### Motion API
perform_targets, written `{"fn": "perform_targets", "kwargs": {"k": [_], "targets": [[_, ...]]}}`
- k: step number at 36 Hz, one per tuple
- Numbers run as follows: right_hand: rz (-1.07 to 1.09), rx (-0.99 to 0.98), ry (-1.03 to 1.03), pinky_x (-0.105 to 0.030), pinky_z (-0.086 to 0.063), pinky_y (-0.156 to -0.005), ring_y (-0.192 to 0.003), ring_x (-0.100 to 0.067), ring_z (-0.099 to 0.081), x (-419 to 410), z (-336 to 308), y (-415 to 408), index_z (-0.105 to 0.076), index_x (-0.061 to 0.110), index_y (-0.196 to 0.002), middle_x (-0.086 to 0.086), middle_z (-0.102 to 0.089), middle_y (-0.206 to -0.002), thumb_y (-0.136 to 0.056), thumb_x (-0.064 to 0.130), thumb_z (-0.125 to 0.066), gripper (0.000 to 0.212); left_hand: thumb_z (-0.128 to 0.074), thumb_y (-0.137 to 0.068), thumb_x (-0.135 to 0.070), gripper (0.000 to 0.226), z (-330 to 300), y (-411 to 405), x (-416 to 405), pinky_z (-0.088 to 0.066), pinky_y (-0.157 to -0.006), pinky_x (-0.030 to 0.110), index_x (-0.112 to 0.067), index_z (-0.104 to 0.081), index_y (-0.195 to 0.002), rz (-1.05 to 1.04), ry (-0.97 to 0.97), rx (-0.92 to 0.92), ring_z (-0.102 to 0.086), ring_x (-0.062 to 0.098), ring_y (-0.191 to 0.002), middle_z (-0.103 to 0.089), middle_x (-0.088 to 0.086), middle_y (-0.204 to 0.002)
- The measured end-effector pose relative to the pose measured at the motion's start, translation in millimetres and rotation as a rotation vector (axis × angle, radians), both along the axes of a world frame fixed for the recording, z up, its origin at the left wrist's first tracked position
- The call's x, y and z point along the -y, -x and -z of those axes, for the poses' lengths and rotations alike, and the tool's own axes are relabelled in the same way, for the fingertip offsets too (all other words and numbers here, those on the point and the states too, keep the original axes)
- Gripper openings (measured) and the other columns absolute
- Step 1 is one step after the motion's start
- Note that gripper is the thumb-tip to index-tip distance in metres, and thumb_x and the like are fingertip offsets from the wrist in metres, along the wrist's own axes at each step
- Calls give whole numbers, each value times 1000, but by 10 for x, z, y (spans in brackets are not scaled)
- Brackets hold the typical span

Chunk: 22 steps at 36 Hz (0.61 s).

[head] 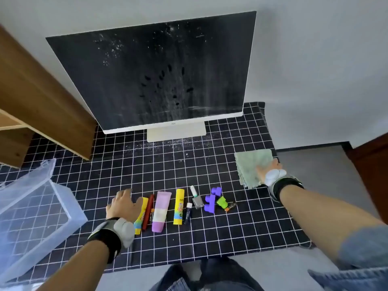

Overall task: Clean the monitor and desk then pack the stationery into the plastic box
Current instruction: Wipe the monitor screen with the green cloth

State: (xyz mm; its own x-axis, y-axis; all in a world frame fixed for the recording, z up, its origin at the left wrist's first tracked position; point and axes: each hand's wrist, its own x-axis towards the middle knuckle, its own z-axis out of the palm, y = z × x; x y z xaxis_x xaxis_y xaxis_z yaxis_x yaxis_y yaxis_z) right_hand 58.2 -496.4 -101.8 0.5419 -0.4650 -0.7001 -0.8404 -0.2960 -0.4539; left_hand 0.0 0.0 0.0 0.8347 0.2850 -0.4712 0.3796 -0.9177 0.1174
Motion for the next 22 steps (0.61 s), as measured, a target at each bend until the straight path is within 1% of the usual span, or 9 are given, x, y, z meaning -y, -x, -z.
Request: {"fn": "perform_targets", "kwargs": {"k": [3,5,6,8,11,14,16,20,22], "targets": [[-208,-84,377,-44,-18,-119,-145,-37,-22,-54,-107,10,-13,5,-155,-20,-20,-159,-88,71,-40,98,-48,-96,-47,57,14,-4,63,-33,-108,47,-18,-43,-145,-24,-8,-7,-47,29,-131,-44,6,-149],[-319,-122,468,-41,-16,-118,-145,-36,-20,-60,-143,24,-12,6,-155,-19,-17,-160,-90,71,-37,96,-48,-96,-48,57,39,-14,83,-33,-109,47,-19,-43,-144,-32,-6,-15,-47,29,-132,-43,6,-150],[-379,-140,500,-41,-21,-116,-141,-36,-27,-71,-206,26,-18,7,-154,-19,-25,-156,-89,72,-39,94,-48,-95,-48,57,59,-14,93,-33,-109,48,-19,-43,-145,-31,-4,-21,-47,29,-132,-43,6,-150],[-370,-155,493,-37,-31,-107,-129,-33,-41,-41,-251,6,-35,8,-145,-15,-42,-143,-86,71,-44,87,-49,-95,-49,57,82,-17,95,-33,-109,49,-20,-43,-145,-35,1,-34,-47,29,-132,-43,5,-151],[-396,-178,462,-35,-39,-97,-116,-31,-53,-55,-443,-34,-52,11,-130,-11,-56,-130,-83,68,-43,74,-48,-95,-49,57,112,-30,92,-34,-109,48,-21,-44,-144,-29,-5,-38,-47,28,-132,-43,5,-150],[-389,-184,371,-33,-41,-95,-116,-30,-56,-57,-565,-50,-55,10,-129,-11,-57,-130,-95,52,-45,55,-49,-95,-49,57,156,-60,73,-34,-109,48,-21,-44,-144,-22,3,-28,-48,29,-131,-43,5,-150],[-295,-173,315,-32,-42,-88,-102,-30,-59,-8,-622,-51,-57,11,-123,-9,-61,-122,-94,42,-50,43,-49,-95,-49,57,175,-83,64,-34,-109,48,-21,-44,-144,-17,10,-30,-49,28,-129,-43,5,-149],[-168,-108,194,-37,-43,-95,-100,-30,-61,32,-669,13,-51,14,-122,-4,-62,-117,-91,39,-48,40,-48,-95,-51,58,192,-128,37,-36,-109,48,-22,-42,-145,5,39,-32,-53,27,-124,-45,4,-146],[-53,-13,163,-43,-48,-94,-91,-30,-64,-10,-640,35,-53,10,-118,-5,-65,-107,-86,34,-50,40,-48,-95,-51,58,200,-160,35,-36,-109,49,-22,-42,-145,18,42,-32,-51,27,-126,-45,4,-146]]}}
